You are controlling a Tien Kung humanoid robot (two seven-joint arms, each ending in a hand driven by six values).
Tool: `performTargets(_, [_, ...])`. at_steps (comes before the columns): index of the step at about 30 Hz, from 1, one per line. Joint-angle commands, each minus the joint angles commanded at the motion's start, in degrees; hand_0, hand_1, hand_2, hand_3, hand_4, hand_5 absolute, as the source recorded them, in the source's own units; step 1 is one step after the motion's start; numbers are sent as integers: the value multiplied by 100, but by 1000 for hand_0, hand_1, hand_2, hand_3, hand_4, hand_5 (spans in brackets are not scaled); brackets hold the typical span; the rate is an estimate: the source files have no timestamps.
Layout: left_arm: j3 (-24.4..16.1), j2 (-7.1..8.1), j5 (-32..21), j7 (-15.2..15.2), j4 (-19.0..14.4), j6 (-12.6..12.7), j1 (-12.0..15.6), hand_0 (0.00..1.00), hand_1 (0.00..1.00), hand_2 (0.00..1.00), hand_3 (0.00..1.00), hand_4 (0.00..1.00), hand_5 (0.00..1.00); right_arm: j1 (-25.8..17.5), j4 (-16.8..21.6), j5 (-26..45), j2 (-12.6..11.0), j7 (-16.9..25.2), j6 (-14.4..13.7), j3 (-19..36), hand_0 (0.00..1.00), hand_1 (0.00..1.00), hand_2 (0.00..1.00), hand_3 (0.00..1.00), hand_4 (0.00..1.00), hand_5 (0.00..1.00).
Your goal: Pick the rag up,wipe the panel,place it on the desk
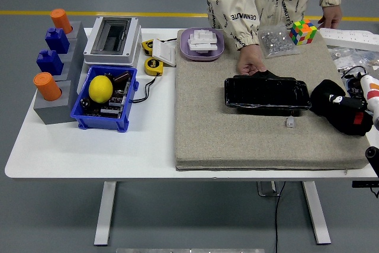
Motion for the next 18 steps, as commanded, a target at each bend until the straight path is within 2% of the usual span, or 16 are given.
performTargets(9, [3, -12, -17, 2, 7, -1, -10, 604, 636, 637, 561, 633, 448, 1, -81, 67, -61, 79, -6, -181, 713, 663, 737, 750, 998, 622])
performTargets(18, [16, -26, -31, 1, 10, -4, -19, 605, 636, 637, 562, 633, 448, 107, -468, 197, -100, 185, -47, -289, 712, 663, 737, 750, 998, 620])
